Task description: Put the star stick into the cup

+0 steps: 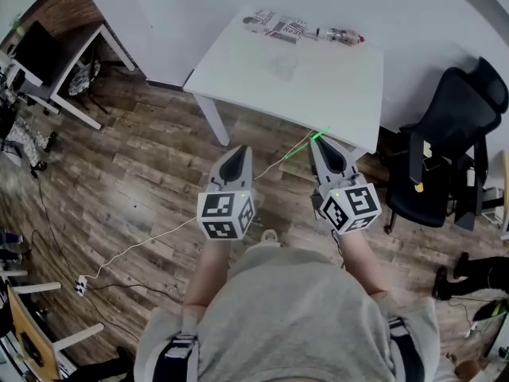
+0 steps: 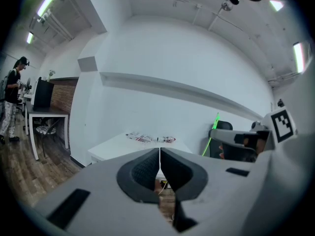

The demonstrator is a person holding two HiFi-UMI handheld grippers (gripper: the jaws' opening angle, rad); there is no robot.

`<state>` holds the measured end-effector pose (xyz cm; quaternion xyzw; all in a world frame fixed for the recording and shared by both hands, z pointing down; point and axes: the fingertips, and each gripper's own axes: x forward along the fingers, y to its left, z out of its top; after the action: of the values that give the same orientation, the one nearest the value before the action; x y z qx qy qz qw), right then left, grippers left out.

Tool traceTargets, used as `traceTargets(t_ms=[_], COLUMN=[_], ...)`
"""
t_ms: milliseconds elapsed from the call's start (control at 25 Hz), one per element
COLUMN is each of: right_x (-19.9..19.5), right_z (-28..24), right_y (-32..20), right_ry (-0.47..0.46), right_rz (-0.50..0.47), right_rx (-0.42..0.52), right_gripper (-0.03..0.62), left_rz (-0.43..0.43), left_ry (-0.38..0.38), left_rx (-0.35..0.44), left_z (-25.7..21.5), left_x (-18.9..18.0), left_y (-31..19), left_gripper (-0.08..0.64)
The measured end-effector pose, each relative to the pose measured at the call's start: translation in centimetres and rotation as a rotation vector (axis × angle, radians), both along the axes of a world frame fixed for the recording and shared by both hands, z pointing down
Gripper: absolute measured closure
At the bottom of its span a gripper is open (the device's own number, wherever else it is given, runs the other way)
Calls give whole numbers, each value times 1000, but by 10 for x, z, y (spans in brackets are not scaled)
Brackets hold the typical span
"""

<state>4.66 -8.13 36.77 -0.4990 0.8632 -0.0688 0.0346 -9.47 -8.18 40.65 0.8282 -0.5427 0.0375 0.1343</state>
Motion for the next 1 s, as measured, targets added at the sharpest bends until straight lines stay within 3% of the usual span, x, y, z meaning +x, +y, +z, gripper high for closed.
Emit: traceTargets(t_ms=[680,1000], right_x=[18,29], right_z=[1,1], right_y=[-76,-141], right_ry=[18,-6], right_rz=[83,104], right_rx=[19,40], right_gripper=[575,574], left_rz=[53,46], left_ry=[-1,-14], left_rx=[-47,-53], left_z=[23,34], left_x=[1,0], left_y=[-66,-123], left_gripper=[551,551])
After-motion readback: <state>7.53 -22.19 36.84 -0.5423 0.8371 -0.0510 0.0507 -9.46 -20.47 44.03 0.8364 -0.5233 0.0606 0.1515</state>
